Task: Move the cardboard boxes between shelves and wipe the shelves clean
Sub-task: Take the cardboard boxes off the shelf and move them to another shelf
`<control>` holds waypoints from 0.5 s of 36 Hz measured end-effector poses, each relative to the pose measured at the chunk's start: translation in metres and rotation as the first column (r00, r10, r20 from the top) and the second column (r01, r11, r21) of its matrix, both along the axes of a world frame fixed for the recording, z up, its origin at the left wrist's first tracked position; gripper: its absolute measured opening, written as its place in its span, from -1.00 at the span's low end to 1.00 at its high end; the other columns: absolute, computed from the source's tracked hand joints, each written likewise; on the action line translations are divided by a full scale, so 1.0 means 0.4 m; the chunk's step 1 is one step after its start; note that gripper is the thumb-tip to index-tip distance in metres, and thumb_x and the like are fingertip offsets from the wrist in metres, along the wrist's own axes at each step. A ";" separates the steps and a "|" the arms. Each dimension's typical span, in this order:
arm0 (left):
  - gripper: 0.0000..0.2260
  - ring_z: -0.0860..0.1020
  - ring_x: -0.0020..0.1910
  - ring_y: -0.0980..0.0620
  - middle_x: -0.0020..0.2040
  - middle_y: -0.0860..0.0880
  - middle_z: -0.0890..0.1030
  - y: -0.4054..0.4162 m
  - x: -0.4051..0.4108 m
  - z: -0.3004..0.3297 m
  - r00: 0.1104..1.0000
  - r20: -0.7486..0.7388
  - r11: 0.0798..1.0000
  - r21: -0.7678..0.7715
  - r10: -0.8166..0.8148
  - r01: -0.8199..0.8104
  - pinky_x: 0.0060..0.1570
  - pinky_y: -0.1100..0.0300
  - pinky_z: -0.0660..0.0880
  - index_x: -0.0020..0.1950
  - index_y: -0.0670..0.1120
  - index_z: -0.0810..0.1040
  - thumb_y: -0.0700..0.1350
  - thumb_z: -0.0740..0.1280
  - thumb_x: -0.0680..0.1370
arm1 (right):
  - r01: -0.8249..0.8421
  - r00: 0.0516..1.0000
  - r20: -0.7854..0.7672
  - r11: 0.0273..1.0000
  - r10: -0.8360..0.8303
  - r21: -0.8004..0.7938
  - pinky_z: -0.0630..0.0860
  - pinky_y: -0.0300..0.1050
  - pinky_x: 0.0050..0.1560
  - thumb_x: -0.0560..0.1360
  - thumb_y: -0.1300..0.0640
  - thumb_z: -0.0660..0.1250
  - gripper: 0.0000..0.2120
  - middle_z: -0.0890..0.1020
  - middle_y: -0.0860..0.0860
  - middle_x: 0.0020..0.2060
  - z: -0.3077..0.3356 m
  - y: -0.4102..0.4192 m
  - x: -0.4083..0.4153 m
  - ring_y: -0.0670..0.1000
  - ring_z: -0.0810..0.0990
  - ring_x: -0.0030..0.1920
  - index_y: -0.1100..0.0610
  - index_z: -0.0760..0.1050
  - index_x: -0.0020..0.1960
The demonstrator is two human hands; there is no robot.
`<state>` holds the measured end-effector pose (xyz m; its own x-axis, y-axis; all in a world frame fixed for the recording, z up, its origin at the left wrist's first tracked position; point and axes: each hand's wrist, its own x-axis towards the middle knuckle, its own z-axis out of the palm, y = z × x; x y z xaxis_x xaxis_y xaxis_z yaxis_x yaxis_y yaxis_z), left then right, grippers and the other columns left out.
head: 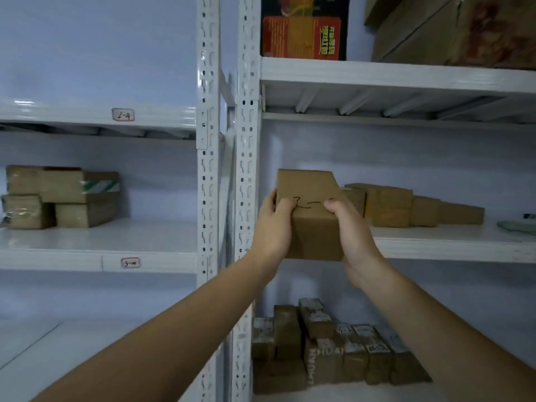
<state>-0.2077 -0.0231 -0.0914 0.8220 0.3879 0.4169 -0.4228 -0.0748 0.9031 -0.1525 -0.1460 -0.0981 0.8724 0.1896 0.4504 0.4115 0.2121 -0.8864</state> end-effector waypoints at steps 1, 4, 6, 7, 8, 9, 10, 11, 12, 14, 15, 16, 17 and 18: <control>-0.66 0.61 0.09 0.08 0.23 0.05 0.60 0.020 -0.043 -0.008 1.000 0.006 1.000 -0.001 0.022 -0.022 -0.15 0.21 0.50 0.45 0.15 0.42 0.05 0.20 0.66 | -0.020 1.000 0.003 1.000 0.020 0.000 0.60 0.21 0.19 0.56 -0.12 0.28 -0.80 0.70 -0.02 0.02 -0.008 0.021 -0.037 0.08 0.68 0.06 -0.19 0.61 0.13; -0.66 0.62 0.09 0.07 0.21 0.06 0.62 0.093 -0.168 -0.028 0.995 0.010 0.995 -0.016 0.095 -0.095 -0.09 0.18 0.50 0.44 0.15 0.43 0.05 0.21 0.65 | -0.089 0.996 -0.011 0.996 0.089 -0.003 0.61 0.18 0.14 0.60 -0.10 0.26 -0.81 0.72 -0.06 -0.03 -0.027 0.103 -0.146 0.06 0.69 0.03 -0.20 0.59 0.14; -0.68 0.62 0.09 0.08 0.20 0.06 0.63 0.149 -0.250 -0.038 0.987 0.008 0.987 -0.010 0.161 -0.161 -0.07 0.14 0.50 0.41 0.14 0.46 0.05 0.21 0.65 | -0.128 0.992 -0.022 0.992 0.128 -0.011 0.61 0.12 0.12 0.60 -0.10 0.26 -0.85 0.71 -0.09 -0.01 -0.038 0.170 -0.216 0.03 0.69 0.04 -0.25 0.57 0.12; -0.69 0.61 0.10 0.09 0.19 0.08 0.63 0.178 -0.289 -0.041 0.980 0.000 0.980 -0.009 0.200 -0.200 -0.04 0.12 0.50 0.39 0.14 0.47 0.05 0.21 0.65 | -0.148 0.989 -0.029 0.989 0.148 -0.013 0.61 0.10 0.12 0.60 -0.10 0.27 -0.86 0.70 -0.10 0.00 -0.043 0.205 -0.248 0.01 0.68 0.04 -0.28 0.55 0.11; -0.70 0.60 0.10 0.10 0.18 0.09 0.63 0.209 -0.326 -0.046 0.971 -0.011 0.971 -0.010 0.241 -0.241 -0.01 0.11 0.51 0.38 0.15 0.48 0.05 0.21 0.65 | -0.168 0.985 -0.037 0.986 0.167 -0.015 0.61 0.10 0.13 0.59 -0.11 0.28 -0.87 0.69 -0.12 0.01 -0.048 0.241 -0.278 0.00 0.68 0.04 -0.30 0.53 0.10; -0.71 0.60 0.10 0.10 0.17 0.10 0.63 0.239 -0.363 -0.049 0.960 -0.021 0.960 -0.012 0.278 -0.278 0.04 0.09 0.52 0.37 0.16 0.49 0.05 0.21 0.65 | -0.187 0.982 -0.043 0.982 0.186 -0.018 0.61 0.10 0.14 0.56 -0.14 0.29 -0.86 0.69 -0.14 0.01 -0.053 0.278 -0.310 -0.01 0.68 0.05 -0.32 0.52 0.11; -0.71 0.59 0.11 0.09 0.16 0.11 0.63 0.270 -0.397 -0.052 0.950 -0.030 0.951 -0.011 0.310 -0.310 0.09 0.06 0.53 0.35 0.18 0.49 0.06 0.22 0.64 | -0.207 0.978 -0.047 0.978 0.206 -0.019 0.60 0.10 0.13 0.54 -0.17 0.29 -0.83 0.68 -0.15 0.02 -0.059 0.313 -0.338 -0.03 0.67 0.05 -0.33 0.51 0.12; -0.71 0.58 0.13 0.07 0.15 0.10 0.63 0.300 -0.430 -0.054 0.941 -0.044 0.942 -0.007 0.336 -0.337 0.12 0.04 0.53 0.34 0.19 0.49 0.07 0.22 0.63 | -0.224 0.973 -0.053 0.974 0.223 -0.017 0.59 0.05 0.08 0.53 -0.18 0.29 -0.81 0.67 -0.16 0.03 -0.064 0.349 -0.365 -0.04 0.66 0.04 -0.32 0.50 0.15; -0.72 0.56 0.12 0.06 0.13 0.11 0.62 0.328 -0.461 -0.055 0.931 -0.057 0.932 -0.002 0.361 -0.362 0.09 0.05 0.52 0.33 0.20 0.48 0.08 0.21 0.63 | -0.240 0.969 -0.061 0.971 0.239 -0.017 0.56 -0.02 0.00 0.56 -0.16 0.29 -0.81 0.66 -0.15 0.04 -0.068 0.384 -0.393 -0.05 0.65 0.03 -0.30 0.49 0.17; -0.77 0.55 0.04 0.09 0.07 0.12 0.61 0.382 -0.516 -0.057 0.912 -0.055 0.914 -0.001 0.406 -0.407 -0.07 0.12 0.46 0.28 0.19 0.49 0.03 0.19 0.65 | -0.280 0.958 -0.068 0.959 0.277 -0.034 0.49 -0.09 -0.11 0.61 -0.13 0.25 -0.81 0.63 -0.13 0.04 -0.074 0.448 -0.439 -0.06 0.63 0.02 -0.24 0.46 0.22; -0.79 0.55 0.00 0.10 0.05 0.12 0.61 0.409 -0.541 -0.059 0.903 -0.050 0.904 -0.003 0.427 -0.428 -0.11 0.14 0.43 0.24 0.19 0.51 0.00 0.18 0.66 | -0.302 0.952 -0.074 0.952 0.298 -0.049 0.48 -0.10 -0.12 0.62 -0.12 0.24 -0.84 0.62 -0.12 0.04 -0.077 0.479 -0.458 -0.05 0.62 0.03 -0.23 0.46 0.20; -0.79 0.55 -0.03 0.11 0.03 0.10 0.62 0.436 -0.561 -0.061 0.893 -0.049 0.894 -0.003 0.448 -0.449 -0.13 0.14 0.42 0.22 0.18 0.53 -0.02 0.18 0.66 | -0.325 0.944 -0.083 0.944 0.319 -0.065 0.49 -0.08 -0.10 0.63 -0.11 0.24 -0.89 0.61 -0.11 0.05 -0.080 0.511 -0.474 -0.05 0.61 0.04 -0.22 0.45 0.15; -0.79 0.55 -0.04 0.11 0.03 0.08 0.62 0.461 -0.580 -0.062 0.884 -0.051 0.884 -0.009 0.466 -0.467 -0.14 0.14 0.42 0.22 0.16 0.55 -0.02 0.18 0.66 | -0.345 0.937 -0.091 0.936 0.337 -0.077 0.50 -0.07 -0.07 0.63 -0.12 0.24 -0.92 0.61 -0.10 0.06 -0.083 0.542 -0.487 -0.04 0.60 0.05 -0.22 0.44 0.12; -0.77 0.56 -0.04 0.11 0.04 0.07 0.63 0.486 -0.595 -0.065 0.874 -0.055 0.875 -0.022 0.483 -0.484 -0.15 0.15 0.43 0.24 0.14 0.55 -0.02 0.18 0.65 | -0.364 0.929 -0.100 0.928 0.355 -0.084 0.51 -0.05 -0.05 0.62 -0.13 0.24 -0.90 0.61 -0.10 0.08 -0.085 0.573 -0.499 -0.03 0.60 0.06 -0.22 0.43 0.13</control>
